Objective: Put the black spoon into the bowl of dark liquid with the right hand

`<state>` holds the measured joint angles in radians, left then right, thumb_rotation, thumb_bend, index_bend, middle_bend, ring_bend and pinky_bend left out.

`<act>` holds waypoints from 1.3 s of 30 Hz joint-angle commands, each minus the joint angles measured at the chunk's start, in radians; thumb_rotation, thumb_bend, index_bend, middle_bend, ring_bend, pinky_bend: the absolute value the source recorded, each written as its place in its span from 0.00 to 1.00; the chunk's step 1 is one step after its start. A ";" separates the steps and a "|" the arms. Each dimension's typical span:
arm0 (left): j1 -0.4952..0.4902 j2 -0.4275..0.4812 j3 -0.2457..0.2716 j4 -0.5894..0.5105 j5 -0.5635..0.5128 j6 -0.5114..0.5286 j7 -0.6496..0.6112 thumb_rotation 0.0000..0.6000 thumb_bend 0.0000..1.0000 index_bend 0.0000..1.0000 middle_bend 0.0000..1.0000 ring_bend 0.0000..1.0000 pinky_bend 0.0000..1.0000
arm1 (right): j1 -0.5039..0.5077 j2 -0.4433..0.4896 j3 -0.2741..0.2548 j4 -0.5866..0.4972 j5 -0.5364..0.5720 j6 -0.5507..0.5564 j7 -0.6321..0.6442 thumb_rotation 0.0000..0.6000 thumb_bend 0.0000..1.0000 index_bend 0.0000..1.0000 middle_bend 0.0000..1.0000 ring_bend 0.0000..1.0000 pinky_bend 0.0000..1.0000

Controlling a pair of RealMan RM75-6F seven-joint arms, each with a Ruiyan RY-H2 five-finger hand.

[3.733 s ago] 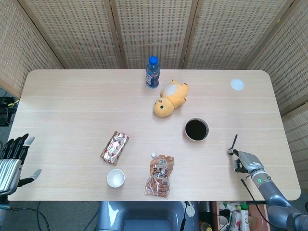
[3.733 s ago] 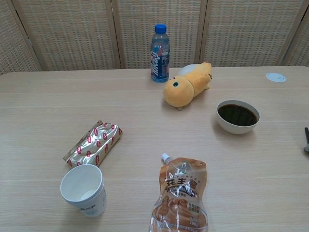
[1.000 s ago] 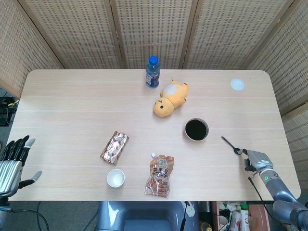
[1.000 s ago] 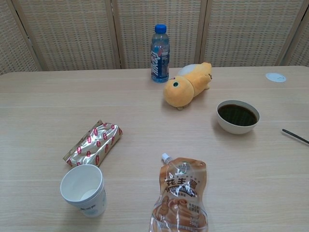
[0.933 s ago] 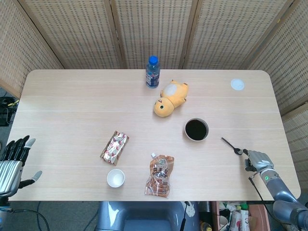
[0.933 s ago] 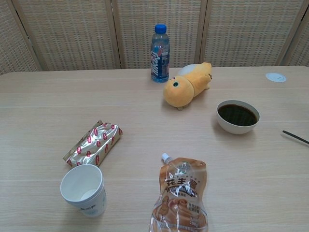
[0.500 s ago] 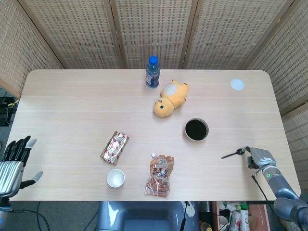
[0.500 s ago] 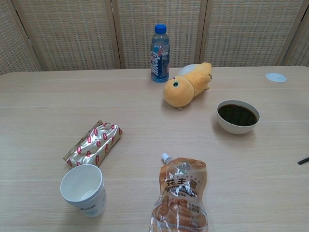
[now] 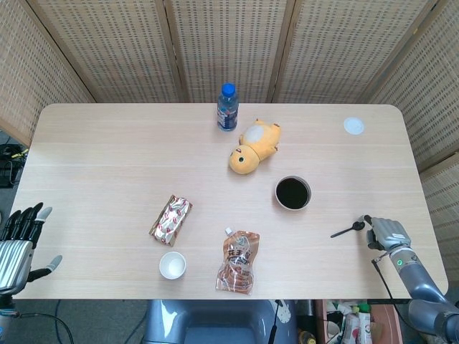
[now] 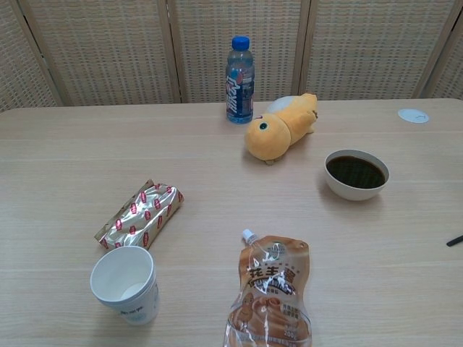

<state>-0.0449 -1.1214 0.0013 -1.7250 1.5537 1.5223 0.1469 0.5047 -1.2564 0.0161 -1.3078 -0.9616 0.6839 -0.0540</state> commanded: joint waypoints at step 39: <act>0.032 0.003 -0.006 0.069 -0.009 0.040 -0.071 1.00 0.23 0.01 0.00 0.00 0.00 | -0.058 -0.278 0.011 0.257 -0.378 0.370 -0.097 1.00 0.41 0.57 0.85 0.88 0.98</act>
<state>-0.0112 -1.1198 -0.0033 -1.6548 1.5465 1.5659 0.0756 0.4457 -1.5298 0.0298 -1.0563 -1.3353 1.0565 -0.1472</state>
